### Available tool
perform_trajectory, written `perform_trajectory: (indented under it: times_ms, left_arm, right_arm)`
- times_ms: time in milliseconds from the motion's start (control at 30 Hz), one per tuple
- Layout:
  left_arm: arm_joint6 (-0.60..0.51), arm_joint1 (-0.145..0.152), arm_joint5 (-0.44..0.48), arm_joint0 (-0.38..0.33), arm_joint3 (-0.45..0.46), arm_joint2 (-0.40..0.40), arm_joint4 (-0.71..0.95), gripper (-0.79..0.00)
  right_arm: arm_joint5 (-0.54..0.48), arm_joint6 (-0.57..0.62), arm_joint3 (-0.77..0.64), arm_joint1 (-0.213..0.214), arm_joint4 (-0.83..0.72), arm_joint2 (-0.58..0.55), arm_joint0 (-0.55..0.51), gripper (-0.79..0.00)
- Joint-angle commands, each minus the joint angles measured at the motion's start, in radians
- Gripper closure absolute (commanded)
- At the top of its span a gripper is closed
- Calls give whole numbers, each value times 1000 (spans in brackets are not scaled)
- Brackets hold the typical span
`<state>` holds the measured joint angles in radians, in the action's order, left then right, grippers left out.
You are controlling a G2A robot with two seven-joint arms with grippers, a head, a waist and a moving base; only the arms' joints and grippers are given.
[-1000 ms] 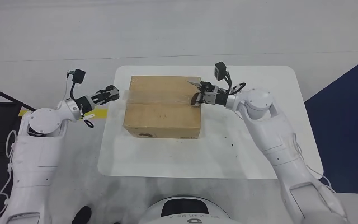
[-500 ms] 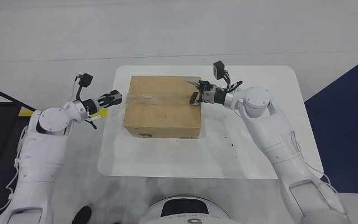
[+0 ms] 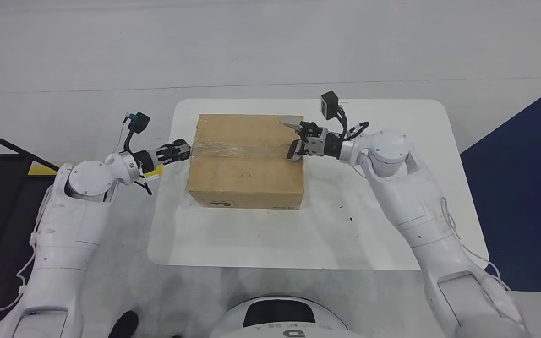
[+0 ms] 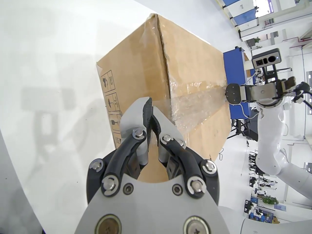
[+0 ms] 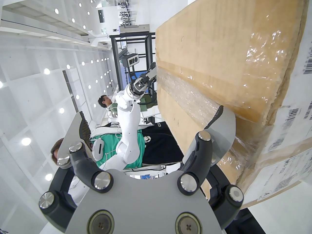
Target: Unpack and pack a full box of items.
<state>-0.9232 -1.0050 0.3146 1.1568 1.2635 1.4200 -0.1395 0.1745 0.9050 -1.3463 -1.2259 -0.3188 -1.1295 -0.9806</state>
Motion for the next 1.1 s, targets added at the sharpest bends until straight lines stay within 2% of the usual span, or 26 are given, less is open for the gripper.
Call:
perform_trajectory:
  times_ms: [0,367,433,733,1067]
  left_arm:
    - [0,0,0,0,0,0,0,0]
    - [0,0,0,0,0,0,0,0]
    - [0,0,0,0,0,0,0,0]
    - [0,0,0,0,0,0,0,0]
    - [0,0,0,0,0,0,0,0]
  right_arm:
    - [0,0,0,0,0,0,0,-785]
    - [0,0,0,0,0,0,0,-785]
    - [4,-30,-1,-1,6,3,-9,-785]
    - [57,-85,30,-29,64,123,76,-785]
    - [59,-86,20,-35,62,146,74,-785]
